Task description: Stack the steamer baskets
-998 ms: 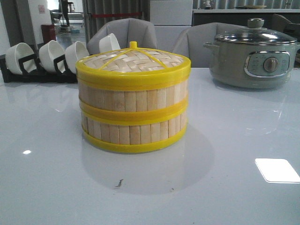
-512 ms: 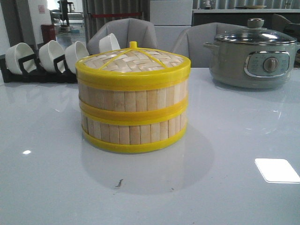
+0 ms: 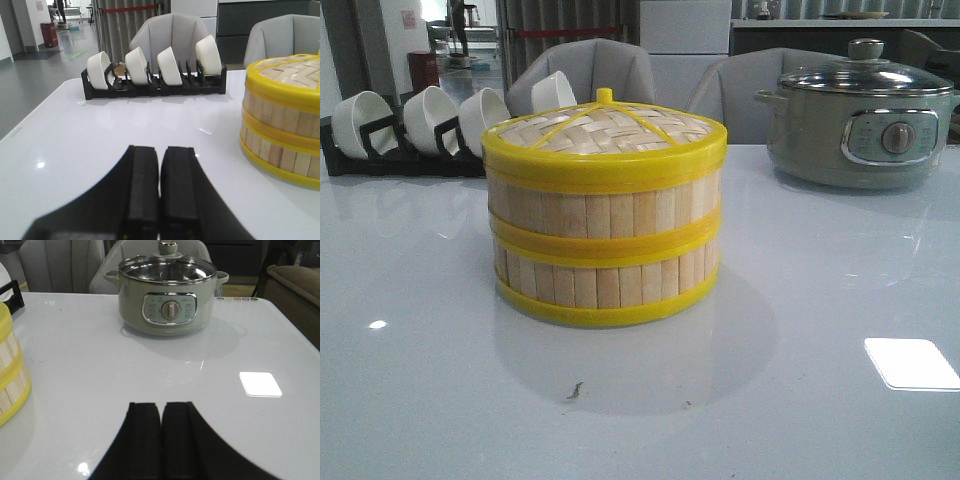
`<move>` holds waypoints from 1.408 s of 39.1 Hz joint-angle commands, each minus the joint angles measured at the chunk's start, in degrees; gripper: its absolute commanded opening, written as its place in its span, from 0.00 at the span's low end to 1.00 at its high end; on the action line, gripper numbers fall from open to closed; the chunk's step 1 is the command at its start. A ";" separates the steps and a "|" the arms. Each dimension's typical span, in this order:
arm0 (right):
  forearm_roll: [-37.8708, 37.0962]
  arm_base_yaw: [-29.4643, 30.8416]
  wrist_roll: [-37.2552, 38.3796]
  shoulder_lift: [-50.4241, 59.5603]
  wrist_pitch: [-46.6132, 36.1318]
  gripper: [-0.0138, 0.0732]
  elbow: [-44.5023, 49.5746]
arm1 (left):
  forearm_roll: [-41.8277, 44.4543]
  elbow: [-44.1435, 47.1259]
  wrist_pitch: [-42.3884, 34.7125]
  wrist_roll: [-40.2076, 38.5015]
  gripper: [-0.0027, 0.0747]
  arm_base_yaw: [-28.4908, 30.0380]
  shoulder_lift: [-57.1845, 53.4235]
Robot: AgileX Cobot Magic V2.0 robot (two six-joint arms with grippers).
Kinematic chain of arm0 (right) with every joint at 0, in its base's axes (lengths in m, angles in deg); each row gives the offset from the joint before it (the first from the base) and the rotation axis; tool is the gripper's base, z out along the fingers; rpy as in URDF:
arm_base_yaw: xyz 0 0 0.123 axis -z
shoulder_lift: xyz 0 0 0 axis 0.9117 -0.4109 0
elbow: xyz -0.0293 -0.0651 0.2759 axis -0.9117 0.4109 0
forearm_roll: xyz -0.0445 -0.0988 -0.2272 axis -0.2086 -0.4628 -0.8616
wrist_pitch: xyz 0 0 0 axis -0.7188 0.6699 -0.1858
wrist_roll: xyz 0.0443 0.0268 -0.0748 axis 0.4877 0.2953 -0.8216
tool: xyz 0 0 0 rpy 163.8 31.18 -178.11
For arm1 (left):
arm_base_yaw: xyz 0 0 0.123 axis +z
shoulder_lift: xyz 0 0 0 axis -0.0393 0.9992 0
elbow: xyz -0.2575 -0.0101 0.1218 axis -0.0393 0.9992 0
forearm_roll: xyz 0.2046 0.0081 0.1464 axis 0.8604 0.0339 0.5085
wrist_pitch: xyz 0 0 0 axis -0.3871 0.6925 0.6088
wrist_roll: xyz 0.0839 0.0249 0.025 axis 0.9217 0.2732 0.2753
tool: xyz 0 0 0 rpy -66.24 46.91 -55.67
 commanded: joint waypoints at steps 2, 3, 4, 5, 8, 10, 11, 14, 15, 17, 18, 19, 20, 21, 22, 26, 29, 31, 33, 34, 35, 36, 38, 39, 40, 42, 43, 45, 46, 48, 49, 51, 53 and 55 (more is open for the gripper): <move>-0.04 0.30 -0.44 -0.25 -4.89 0.19 -1.67 | -0.44 -1.69 -4.78 -0.04 0.15 0.29 -0.87; -0.04 0.30 -0.44 -0.25 -4.89 0.19 -1.67 | -0.44 -1.69 -4.78 -0.04 0.15 0.29 -0.87; -0.04 0.30 -0.44 -0.25 -4.89 0.19 -1.67 | -0.59 -1.69 -4.78 -0.04 0.15 0.29 -0.87; -0.04 0.30 -0.44 -0.25 -4.89 0.19 -1.67 | -0.58 -1.69 -4.88 -0.04 0.15 0.29 -0.87; -0.04 0.30 -0.44 -0.25 -4.89 0.19 -1.67 | -1.16 -1.47 -5.29 -0.04 0.15 0.29 -0.75; -0.04 0.30 -0.44 -0.25 -4.89 0.19 -1.67 | -1.75 -1.18 -5.39 -0.04 0.15 0.29 -0.75; -0.04 0.30 -0.44 -0.25 -4.89 0.19 -1.67 | -1.81 -1.06 -5.39 -0.04 0.15 0.29 -0.75; -0.04 0.30 -0.44 -0.25 -4.89 0.19 -1.67 | -1.81 -0.52 -5.39 0.07 0.15 0.29 -0.75; -0.04 0.30 -0.44 -0.25 -4.89 0.19 -1.67 | -1.81 -0.42 -5.39 0.19 0.15 0.29 -0.75; -0.04 0.30 -0.44 -0.25 -4.89 0.19 -1.67 | -1.81 -0.02 -5.39 0.51 0.15 0.29 -0.75; -0.04 0.30 -0.44 -0.25 -4.89 0.19 -1.67 | -1.81 0.09 -5.39 1.03 0.15 0.29 -0.75; -0.04 0.30 -0.44 -0.25 -4.89 0.19 -1.67 | -2.12 0.25 -5.39 1.70 0.15 0.29 -0.75; -0.04 0.30 -0.44 -0.25 -4.89 0.19 -1.67 | -2.19 0.49 -5.39 2.50 0.15 0.29 -0.75; -0.04 0.30 -0.44 -0.25 -4.89 0.19 -1.67 | -2.53 0.60 -5.39 3.22 0.15 0.29 -0.75; -0.04 0.30 -0.44 -0.25 -4.89 0.19 -1.67 | -2.50 0.80 -5.69 3.66 0.15 0.29 -0.75; -0.04 0.30 -0.44 -0.25 -4.89 0.19 -1.67 | -2.75 1.11 -6.03 4.75 0.15 0.29 -0.75; -0.04 0.30 -0.44 -0.25 -4.89 0.19 -1.67 | -2.75 1.11 -6.03 4.79 0.15 0.29 -0.87; -0.04 0.30 -0.44 -0.25 -4.89 0.19 -1.67 | -2.64 1.11 -6.03 4.79 0.15 0.29 -0.87; -0.04 0.30 -0.44 -0.25 -4.89 0.19 -1.67 | -2.52 1.11 -6.03 4.79 0.15 0.29 -0.87; -0.04 0.30 -0.44 -0.25 -4.89 0.19 -1.67 | -2.41 1.11 -6.03 4.79 0.15 0.29 -0.87; -0.04 0.30 -0.44 -0.25 -4.89 0.19 -1.67 | -2.25 1.11 -6.03 4.79 0.15 0.29 -0.87; -0.04 0.30 -0.44 -0.25 -4.89 0.19 -1.67 | -1.96 1.11 -6.03 4.79 0.15 0.29 -0.87; -0.04 0.30 -0.44 -0.25 -4.89 0.19 -1.67 | -1.31 1.11 -6.03 4.79 0.15 0.29 -0.87; -0.04 0.30 -0.44 -0.25 -4.89 0.19 -1.67 | -0.92 1.11 -6.03 4.79 0.15 0.29 -0.87; -0.04 0.30 -0.44 -0.25 -4.89 0.19 -1.67 | -0.47 1.11 -6.03 4.79 0.15 0.29 -0.87; -0.04 0.30 -0.44 -0.25 -4.89 0.19 -1.67 | 0.17 1.11 -6.03 4.79 0.15 0.29 -0.87; -0.04 0.30 -0.44 -0.25 -4.89 0.19 -1.67 | 0.49 1.11 -6.03 4.79 0.15 0.29 -0.87; -0.04 0.30 -0.44 -0.25 -4.89 0.19 -1.67 | 0.92 1.11 -5.90 4.79 0.15 0.29 -0.87; -0.04 0.30 -0.44 -0.25 -4.89 0.19 -1.67 | 0.92 1.11 -5.57 4.79 0.15 0.29 -0.87; -0.04 0.30 -0.44 -0.25 -4.89 0.19 -1.67 | 0.92 1.11 -4.75 4.79 0.15 0.29 -0.87; -0.04 0.30 -0.44 -0.25 -4.89 0.19 -1.67 | 0.92 1.11 -4.51 4.79 0.15 0.29 -0.87; -0.04 0.30 -0.44 -0.25 -4.89 0.19 -1.67 | 0.92 1.11 -4.21 4.79 0.15 0.29 -0.87; -0.04 0.30 -0.44 -0.25 -4.89 0.19 -1.67 | 0.92 1.11 -4.21 4.79 0.15 0.29 -0.87; -0.04 0.30 -0.44 -0.25 -4.89 0.19 -1.67 | 0.92 1.11 -4.21 4.79 0.15 0.29 -0.87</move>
